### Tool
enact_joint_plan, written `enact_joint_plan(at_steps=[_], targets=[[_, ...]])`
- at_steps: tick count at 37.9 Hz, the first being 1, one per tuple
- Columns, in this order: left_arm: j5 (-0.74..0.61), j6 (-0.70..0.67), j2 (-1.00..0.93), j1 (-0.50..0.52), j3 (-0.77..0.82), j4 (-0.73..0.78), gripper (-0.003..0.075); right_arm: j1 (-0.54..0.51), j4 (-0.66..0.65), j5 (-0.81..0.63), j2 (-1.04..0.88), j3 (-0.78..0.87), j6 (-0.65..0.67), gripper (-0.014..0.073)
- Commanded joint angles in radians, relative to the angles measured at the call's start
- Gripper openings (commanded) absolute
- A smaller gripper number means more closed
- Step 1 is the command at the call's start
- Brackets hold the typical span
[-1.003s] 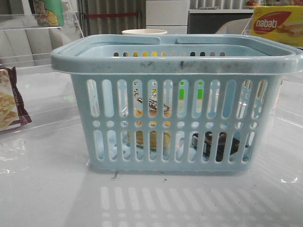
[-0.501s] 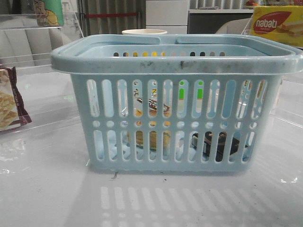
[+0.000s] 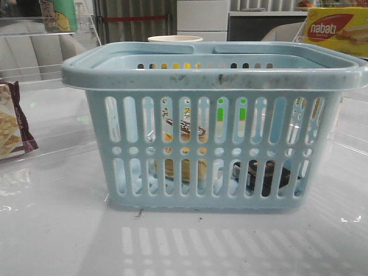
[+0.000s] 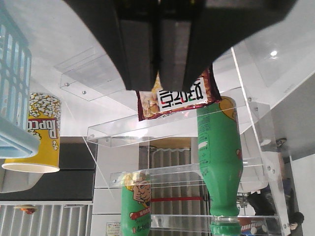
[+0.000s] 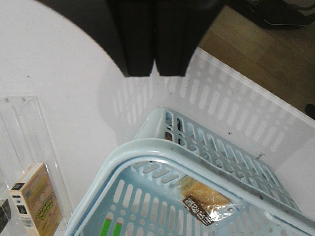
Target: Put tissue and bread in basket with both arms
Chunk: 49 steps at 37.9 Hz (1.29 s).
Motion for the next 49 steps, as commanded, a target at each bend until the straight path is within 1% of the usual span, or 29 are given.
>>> enact_joint_plan(at_steps=[1,44,46,49], targets=[[-0.096,-0.008,-0.020,-0.012,-0.001,0.002,0.0091,-0.001,-0.008,-0.067,0.002,-0.026,0.002,0.0053],[-0.096,-0.008,-0.018,-0.014,-0.001,0.002,0.0091,0.002,-0.007,-0.072,-0.013,-0.017,0.002,0.0053],[-0.096,-0.008,-0.018,-0.014,-0.001,0.002,0.0091,-0.006,-0.008,-0.072,-0.026,-0.007,0.000,0.0053],[-0.096,-0.008,-0.018,-0.014,-0.001,0.002,0.0091,-0.053,-0.012,-0.096,-0.068,0.028,0.000,0.0053]])
